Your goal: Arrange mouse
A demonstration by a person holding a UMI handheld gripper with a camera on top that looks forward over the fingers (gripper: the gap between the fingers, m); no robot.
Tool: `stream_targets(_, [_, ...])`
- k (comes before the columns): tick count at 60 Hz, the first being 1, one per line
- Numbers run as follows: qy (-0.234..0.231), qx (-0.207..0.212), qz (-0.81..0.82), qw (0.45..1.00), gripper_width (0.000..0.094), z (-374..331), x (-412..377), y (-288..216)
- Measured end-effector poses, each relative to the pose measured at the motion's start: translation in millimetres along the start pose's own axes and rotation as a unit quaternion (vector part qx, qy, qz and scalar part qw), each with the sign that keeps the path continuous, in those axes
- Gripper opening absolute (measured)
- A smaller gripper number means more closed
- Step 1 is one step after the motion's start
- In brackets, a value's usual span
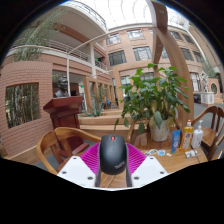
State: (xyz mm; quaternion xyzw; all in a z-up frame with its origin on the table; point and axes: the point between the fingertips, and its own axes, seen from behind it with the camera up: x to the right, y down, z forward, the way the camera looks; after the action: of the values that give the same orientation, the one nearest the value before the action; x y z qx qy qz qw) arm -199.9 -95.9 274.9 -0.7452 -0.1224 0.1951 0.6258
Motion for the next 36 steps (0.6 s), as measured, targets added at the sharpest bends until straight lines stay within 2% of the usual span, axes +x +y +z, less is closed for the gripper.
stream_targets(2, [0.015,0.015,-0.006,1.0,0.0345,-3.5,23.4,-21.8])
stream_targets(7, [0.054,0.029,-0.006,0.998,0.0344,-20.0,91.1,-30.3])
stream_targets(10, [0.088,0.005,-0.003,0.996,0.0344,-14.8,132.0,-24.3])
stream_targets(14, [0.131,-0.039,-0.003,0.991,0.0344,-12.9,195.2,32.4])
stream_targets(17, [0.159,-0.084,0.003,0.984,0.0343,-9.5,223.9,54.6])
stream_targets(21, [0.189,-0.138,0.006,0.972,0.0343,-12.2,267.6,123.7])
stream_targets(28, [0.217,-0.209,0.006,0.954,0.0348,-17.4,305.5,196.4])
stream_targets(36, [0.225,-0.238,0.014,0.945,0.0393,-22.0,322.1,235.9])
